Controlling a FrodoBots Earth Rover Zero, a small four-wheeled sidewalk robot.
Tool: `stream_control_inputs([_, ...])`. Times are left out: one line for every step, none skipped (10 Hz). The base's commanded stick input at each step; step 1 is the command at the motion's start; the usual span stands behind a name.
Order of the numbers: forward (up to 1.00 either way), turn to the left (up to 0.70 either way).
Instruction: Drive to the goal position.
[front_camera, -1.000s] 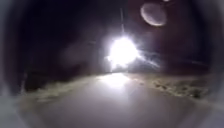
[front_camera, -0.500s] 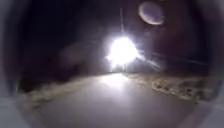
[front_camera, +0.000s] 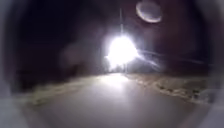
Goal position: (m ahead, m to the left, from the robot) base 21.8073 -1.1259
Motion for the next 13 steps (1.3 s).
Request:
stream_control_inputs([0.85, 0.0])
stream_control_inputs([0.85, 0.0])
stream_control_inputs([0.85, 0.0])
stream_control_inputs([0.85, 0.0])
stream_control_inputs([0.85, 0.0])
stream_control_inputs([0.85, 0.0])
stream_control_inputs([0.85, 0.0])
stream_control_inputs([0.85, 0.0])
stream_control_inputs([0.85, 0.0])
stream_control_inputs([0.85, 0.0])
stream_control_inputs([0.85, 0.0])
stream_control_inputs([0.85, 0.0])
stream_control_inputs([0.85, 0.0])
